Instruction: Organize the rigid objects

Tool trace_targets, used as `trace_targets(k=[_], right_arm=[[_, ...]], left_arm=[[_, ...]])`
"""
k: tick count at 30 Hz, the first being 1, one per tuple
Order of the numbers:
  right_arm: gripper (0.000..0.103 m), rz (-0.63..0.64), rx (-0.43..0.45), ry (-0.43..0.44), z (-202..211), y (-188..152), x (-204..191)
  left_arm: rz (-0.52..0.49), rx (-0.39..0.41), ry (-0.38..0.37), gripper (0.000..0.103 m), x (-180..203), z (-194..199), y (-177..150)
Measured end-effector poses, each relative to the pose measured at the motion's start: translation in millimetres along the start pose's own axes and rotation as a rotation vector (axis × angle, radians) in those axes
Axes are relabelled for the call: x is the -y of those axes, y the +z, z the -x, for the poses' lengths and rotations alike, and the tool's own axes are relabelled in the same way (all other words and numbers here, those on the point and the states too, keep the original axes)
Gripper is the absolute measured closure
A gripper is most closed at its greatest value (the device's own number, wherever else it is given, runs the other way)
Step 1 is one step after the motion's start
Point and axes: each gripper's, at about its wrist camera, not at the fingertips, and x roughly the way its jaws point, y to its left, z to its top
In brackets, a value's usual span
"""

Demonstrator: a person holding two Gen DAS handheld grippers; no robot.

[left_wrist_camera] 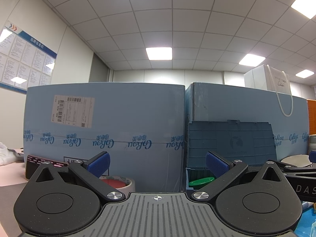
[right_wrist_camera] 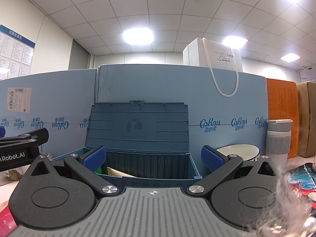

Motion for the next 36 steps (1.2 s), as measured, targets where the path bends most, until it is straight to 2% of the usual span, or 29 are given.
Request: trace_targets(k=[33, 36], right_arm=[[0.000, -0.044, -0.021, -0.031, -0.8, -1.9, 2.8], [0.000, -0.052, -0.021, -0.031, -0.6, -2.2, 3.6]], left_arm=[[-0.006, -0.002, -0.001, 0.000, 0.8, 1.5, 1.4], [0.004, 0.015, 0.007, 0.000, -1.0, 4.0, 1.7]])
